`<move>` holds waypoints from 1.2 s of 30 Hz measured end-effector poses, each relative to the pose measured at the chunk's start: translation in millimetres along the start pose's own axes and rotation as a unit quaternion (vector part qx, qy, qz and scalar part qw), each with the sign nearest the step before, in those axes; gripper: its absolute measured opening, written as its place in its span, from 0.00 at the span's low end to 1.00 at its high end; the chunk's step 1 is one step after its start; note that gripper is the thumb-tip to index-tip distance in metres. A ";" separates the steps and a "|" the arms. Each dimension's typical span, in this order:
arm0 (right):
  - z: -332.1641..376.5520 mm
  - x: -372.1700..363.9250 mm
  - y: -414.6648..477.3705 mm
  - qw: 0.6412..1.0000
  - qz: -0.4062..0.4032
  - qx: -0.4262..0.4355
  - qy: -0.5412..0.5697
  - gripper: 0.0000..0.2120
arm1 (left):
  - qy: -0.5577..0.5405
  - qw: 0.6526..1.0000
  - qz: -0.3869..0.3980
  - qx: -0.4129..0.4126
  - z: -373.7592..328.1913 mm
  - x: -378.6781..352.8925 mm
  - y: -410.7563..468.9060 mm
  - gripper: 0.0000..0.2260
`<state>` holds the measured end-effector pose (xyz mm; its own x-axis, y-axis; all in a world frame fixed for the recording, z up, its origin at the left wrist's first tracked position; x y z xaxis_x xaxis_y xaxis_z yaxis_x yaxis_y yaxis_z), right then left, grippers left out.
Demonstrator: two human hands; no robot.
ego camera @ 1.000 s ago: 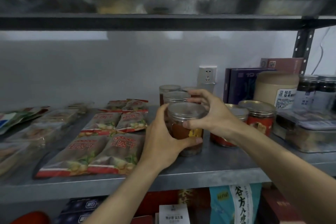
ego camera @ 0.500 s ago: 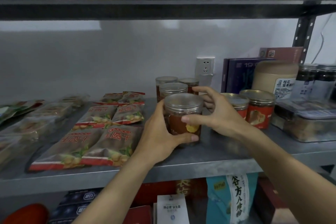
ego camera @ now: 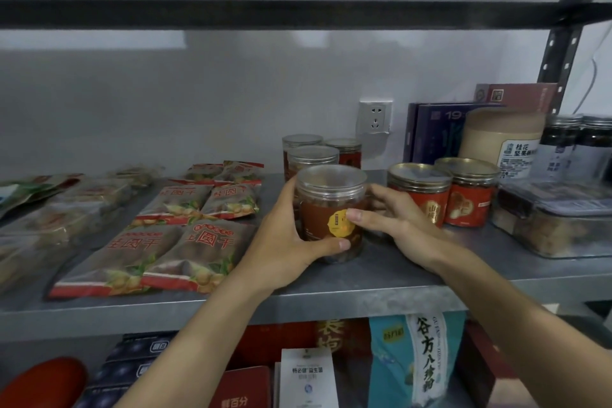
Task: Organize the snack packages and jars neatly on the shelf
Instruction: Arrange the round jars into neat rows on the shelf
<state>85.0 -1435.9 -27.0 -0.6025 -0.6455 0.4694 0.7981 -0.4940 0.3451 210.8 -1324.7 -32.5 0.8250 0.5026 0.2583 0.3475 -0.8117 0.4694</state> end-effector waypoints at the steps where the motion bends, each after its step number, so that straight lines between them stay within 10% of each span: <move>1: -0.1 0.0 0.0 1.000 0.000 0.002 -0.001 0.30 | -0.002 1.000 0.001 0.002 0.4 0.1 -0.2 0.41; 13: 6.8 4.0 -1.1 0.999 -0.049 -0.006 0.005 0.33 | -0.058 0.996 -0.006 0.067 -13.5 2.3 -7.2 0.38; 19: 46.4 19.3 44.8 0.979 -0.092 -0.109 0.148 0.38 | -0.246 0.942 -0.165 0.158 -25.1 38.6 31.9 0.25; 31: 31.2 -0.3 87.1 0.976 -0.030 -0.186 0.104 0.14 | -0.230 0.941 -0.051 0.243 9.2 11.9 80.7 0.23; 36: 31.9 6.8 96.1 0.976 -0.023 -0.186 0.113 0.23 | -0.160 0.955 -0.045 0.245 18.5 33.3 94.0 0.30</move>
<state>157.8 -1469.2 35.3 -0.6578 -0.7088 0.2548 0.7370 -0.6755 0.0233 279.2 -1389.8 4.6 0.8485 0.5243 -0.0720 0.5260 -0.8505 0.0058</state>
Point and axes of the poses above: each hand's wrist, its own y-axis towards the middle knuckle, its own x-axis out of the back of the hand, z = x × y, the point moved 6 cm from there along y, towards the middle knuckle, and after that the axes turned 7 degrees about -y, right-handed, at the moved point
